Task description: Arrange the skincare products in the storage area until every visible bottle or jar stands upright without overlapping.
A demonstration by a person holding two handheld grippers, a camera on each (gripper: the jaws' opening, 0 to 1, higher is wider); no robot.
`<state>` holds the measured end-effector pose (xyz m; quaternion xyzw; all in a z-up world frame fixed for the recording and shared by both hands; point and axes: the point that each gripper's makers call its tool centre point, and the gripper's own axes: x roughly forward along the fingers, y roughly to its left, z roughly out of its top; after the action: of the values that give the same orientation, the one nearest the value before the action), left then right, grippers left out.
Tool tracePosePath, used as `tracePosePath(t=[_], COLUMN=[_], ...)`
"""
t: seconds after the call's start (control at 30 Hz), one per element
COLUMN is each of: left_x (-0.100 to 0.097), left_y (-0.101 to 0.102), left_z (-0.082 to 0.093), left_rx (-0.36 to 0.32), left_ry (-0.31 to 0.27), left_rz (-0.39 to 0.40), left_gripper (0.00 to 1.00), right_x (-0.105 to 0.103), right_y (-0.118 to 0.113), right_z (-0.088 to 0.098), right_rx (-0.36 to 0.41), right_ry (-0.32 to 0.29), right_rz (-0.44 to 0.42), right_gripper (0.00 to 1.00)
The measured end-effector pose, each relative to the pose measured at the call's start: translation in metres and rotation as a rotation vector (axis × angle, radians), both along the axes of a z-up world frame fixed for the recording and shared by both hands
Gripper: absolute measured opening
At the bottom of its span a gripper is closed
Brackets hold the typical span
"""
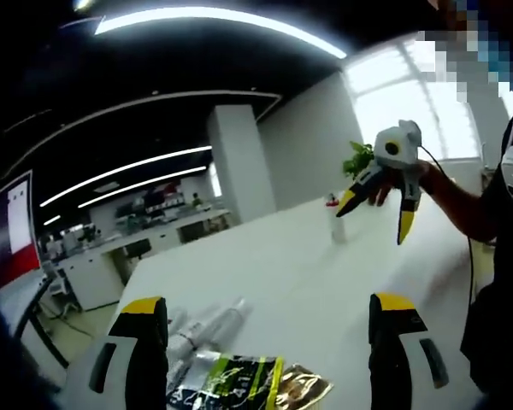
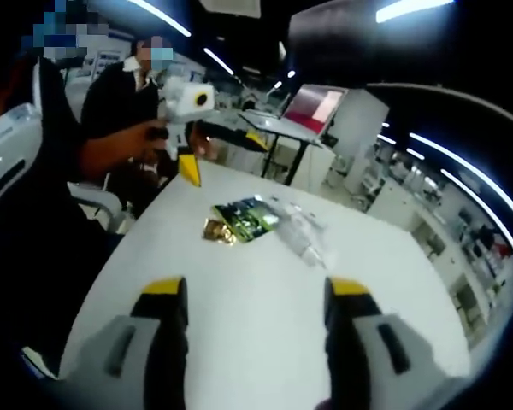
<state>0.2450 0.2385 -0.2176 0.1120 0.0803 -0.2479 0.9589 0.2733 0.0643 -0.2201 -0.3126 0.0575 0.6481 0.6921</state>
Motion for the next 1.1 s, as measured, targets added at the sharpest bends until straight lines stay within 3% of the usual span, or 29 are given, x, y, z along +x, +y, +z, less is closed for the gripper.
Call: tracePosePath(t=[0.37, 0.7, 1.1], left_x=[0.005, 0.020, 0.037], left_y=[0.018, 0.038, 0.051], left_z=[-0.012, -0.021, -0.035], left_rx=[0.019, 0.117, 0.144], left_ry=[0.019, 0.030, 0.060], left_rz=[0.028, 0.074, 0.069], left_gripper=[0.99, 0.94, 0.88], right_x=[0.010, 0.018, 0.030], right_y=[0.019, 0.028, 0.039], right_z=[-0.005, -0.009, -0.016], right_rx=[0.013, 0.029, 0.027], right_ry=[-0.007, 0.002, 0.014], right_rz=[-0.024, -0.044, -0.060], right_gripper=[0.60, 0.58, 0.55])
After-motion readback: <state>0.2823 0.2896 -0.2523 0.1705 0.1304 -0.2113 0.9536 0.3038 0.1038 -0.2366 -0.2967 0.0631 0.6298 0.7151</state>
